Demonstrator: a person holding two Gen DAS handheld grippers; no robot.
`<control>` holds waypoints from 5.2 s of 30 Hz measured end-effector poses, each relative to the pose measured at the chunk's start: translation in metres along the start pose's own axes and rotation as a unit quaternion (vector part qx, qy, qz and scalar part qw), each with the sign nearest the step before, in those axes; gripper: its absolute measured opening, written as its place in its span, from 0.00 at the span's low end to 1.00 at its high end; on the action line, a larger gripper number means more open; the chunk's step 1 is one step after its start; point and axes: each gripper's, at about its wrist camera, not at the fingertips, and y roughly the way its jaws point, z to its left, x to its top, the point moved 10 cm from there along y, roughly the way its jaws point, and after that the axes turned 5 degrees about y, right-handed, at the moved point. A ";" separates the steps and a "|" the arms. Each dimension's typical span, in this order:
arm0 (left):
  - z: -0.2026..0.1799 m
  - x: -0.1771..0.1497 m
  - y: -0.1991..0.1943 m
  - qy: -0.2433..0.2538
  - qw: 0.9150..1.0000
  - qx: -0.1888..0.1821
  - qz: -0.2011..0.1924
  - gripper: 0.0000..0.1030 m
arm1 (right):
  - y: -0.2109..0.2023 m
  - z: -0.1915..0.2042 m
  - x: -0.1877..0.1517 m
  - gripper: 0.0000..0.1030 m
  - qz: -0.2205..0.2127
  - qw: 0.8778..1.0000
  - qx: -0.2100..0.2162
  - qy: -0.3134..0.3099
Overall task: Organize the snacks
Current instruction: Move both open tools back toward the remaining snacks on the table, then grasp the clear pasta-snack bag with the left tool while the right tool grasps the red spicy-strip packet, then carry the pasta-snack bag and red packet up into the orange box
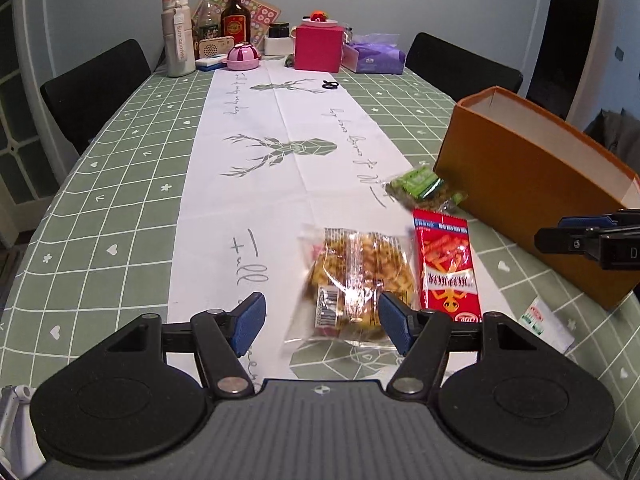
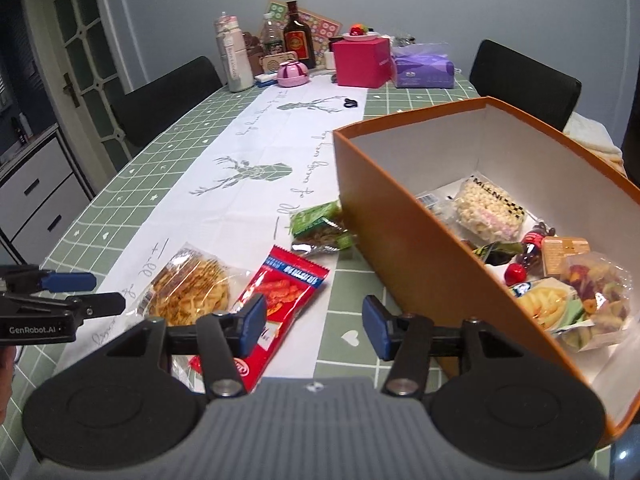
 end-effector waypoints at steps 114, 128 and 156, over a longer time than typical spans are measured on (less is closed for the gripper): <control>-0.131 0.042 -0.026 0.091 0.989 -0.100 -0.063 0.79 | -0.093 -0.030 -0.012 0.46 -0.103 0.994 -0.020 0.028; -0.214 0.121 -0.005 0.212 0.963 -0.141 -0.086 0.79 | -0.118 -0.105 0.030 0.46 -0.123 0.987 -0.065 0.078; -0.215 0.169 0.115 0.257 0.961 -0.088 0.042 0.79 | 0.013 -0.193 0.103 0.46 -0.009 0.981 -0.075 0.177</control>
